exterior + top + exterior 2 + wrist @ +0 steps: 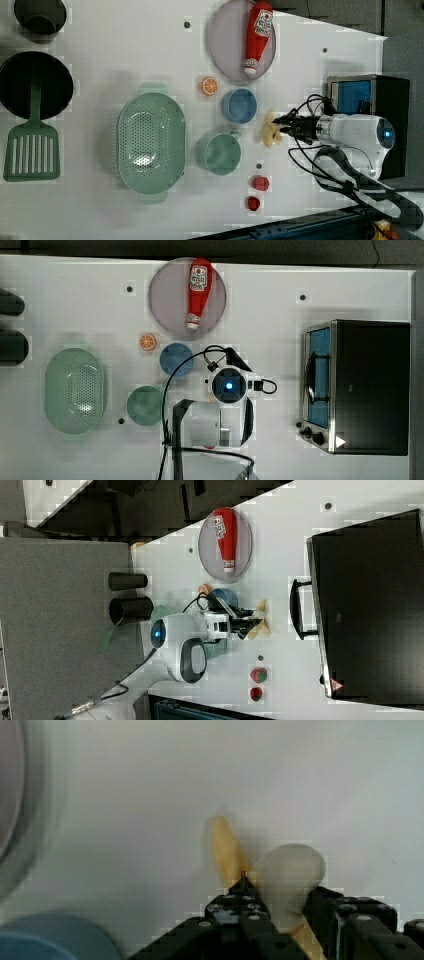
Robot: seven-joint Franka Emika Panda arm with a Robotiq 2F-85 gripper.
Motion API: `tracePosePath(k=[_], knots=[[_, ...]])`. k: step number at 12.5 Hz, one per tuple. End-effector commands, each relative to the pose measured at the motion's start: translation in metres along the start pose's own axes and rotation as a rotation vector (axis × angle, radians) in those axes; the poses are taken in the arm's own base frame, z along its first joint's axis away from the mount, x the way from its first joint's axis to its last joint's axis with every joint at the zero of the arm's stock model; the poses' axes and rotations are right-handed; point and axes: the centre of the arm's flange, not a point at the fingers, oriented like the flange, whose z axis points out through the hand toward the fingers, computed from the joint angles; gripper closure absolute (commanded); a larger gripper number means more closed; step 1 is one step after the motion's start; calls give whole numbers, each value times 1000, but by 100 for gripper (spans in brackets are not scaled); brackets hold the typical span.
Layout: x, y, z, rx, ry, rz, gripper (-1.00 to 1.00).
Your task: Pick banana from table and place on oven.
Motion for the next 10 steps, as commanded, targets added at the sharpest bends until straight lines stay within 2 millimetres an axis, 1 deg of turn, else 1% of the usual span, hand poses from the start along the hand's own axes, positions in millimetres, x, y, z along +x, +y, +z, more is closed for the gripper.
tracePosePath(k=[1,2,5,6,7,8,9,10], knots=[[15,-16,-110,60,48,7,47],[15,-15,-147,52,42,8,47],[11,-8,-270,29,25,9,47],[7,-4,-307,19,17,10,47],[5,0,-339,10,11,10,47],[3,2,-365,2,6,12,47],[6,4,-384,-2,2,17,47],[13,5,-396,5,8,29,47]])
